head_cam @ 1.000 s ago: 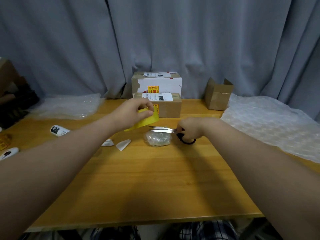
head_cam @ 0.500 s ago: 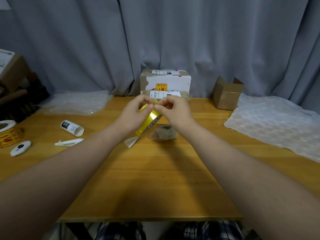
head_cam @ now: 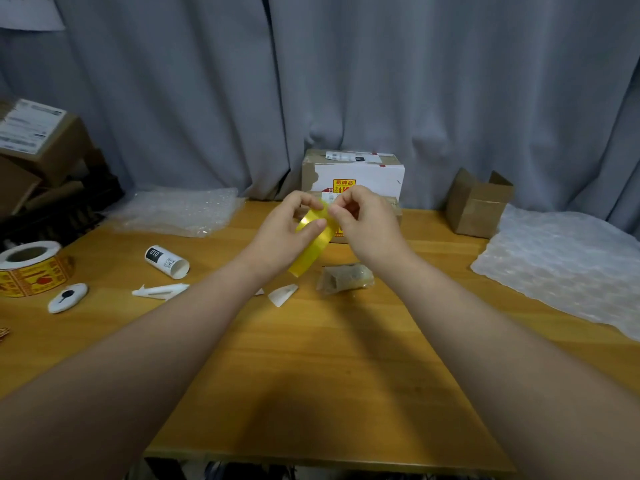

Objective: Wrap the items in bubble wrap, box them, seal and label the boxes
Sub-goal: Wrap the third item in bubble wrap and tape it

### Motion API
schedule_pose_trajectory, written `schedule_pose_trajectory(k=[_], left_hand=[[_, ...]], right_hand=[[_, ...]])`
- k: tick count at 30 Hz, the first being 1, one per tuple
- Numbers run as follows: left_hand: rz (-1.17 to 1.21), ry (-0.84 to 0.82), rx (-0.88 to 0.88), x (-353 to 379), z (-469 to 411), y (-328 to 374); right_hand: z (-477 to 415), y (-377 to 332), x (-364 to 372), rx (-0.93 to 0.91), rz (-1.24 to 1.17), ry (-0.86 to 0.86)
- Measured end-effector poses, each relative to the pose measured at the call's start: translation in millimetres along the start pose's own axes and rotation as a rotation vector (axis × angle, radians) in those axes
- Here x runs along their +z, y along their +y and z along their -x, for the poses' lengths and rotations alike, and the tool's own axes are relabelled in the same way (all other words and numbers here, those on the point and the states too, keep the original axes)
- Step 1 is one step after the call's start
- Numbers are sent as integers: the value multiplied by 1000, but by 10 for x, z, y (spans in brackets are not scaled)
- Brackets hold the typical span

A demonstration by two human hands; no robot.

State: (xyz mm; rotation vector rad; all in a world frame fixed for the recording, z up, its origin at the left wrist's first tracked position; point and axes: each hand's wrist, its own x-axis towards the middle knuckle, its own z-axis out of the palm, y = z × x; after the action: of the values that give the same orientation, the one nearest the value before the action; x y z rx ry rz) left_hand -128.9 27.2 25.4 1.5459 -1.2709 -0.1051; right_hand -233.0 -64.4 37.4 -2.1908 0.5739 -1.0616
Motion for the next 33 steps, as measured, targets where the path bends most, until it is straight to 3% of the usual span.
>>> schedule_pose_trajectory(k=[8, 12, 21, 26, 30, 33], left_hand=[[181, 244, -231, 32, -13, 29], [168, 276, -300, 23, -94, 83], [151, 329, -284, 49, -135, 111], [197, 164, -125, 34, -24, 9], [263, 28, -122, -10, -13, -61], [33, 15, 19, -83, -109, -150]], right_hand=[[-12, -86, 56, -22, -218, -19], [12, -69, 145, -107, -139, -2], [-23, -132, 225, -49, -35, 127], [-139, -110, 184, -36, 112, 136], [-234, -61, 189, -66, 173, 100], [-289, 8, 213, -59, 98, 75]])
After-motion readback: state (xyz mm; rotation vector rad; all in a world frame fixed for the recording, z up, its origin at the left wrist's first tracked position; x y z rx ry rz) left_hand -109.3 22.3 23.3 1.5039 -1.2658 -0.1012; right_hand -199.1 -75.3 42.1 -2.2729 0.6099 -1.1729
